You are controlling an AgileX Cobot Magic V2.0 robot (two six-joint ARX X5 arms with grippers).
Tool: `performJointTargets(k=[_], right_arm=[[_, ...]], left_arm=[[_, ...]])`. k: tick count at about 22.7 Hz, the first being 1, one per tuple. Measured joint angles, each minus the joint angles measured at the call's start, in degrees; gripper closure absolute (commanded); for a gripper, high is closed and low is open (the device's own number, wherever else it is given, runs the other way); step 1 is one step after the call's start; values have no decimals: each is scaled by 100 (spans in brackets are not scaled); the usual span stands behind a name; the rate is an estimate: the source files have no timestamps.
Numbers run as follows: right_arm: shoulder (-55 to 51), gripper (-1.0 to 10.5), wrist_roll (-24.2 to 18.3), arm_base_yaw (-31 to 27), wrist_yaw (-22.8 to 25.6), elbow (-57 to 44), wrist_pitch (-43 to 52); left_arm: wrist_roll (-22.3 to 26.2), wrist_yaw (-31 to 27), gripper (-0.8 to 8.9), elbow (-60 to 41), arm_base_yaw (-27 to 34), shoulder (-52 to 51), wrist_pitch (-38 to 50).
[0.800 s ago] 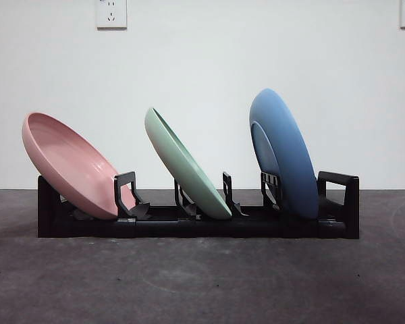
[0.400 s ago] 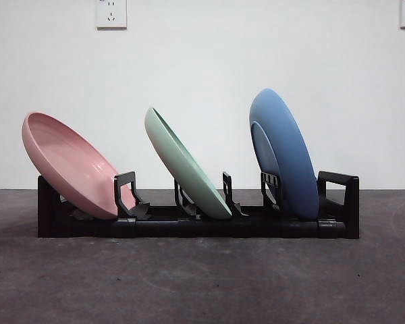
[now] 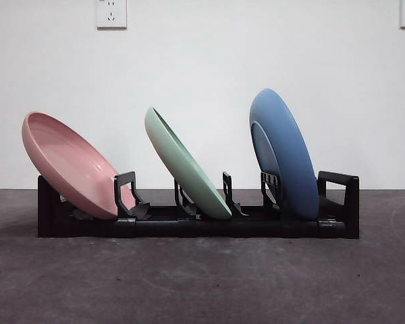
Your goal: Place the plate
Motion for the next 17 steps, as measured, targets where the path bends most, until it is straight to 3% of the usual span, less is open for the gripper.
performJointTargets(k=[1,3,8,11,17], right_arm=[[94,706,-111,46,2,0,-4],[223,648,-232,140,2,0,-33],[772,679,-339,396,138,223,-72],[1600,679,-409,675,428,817,-52],[3010,692,-662,964,444,1934,153]], left_arm=[[20,0,611,0,0,44,0],[48,0,527,0,-2,81,0],[61,0,528,0,0,81,7],[66,0,529,0,-2,81,13],[66,0,529,0,-2,81,13]])
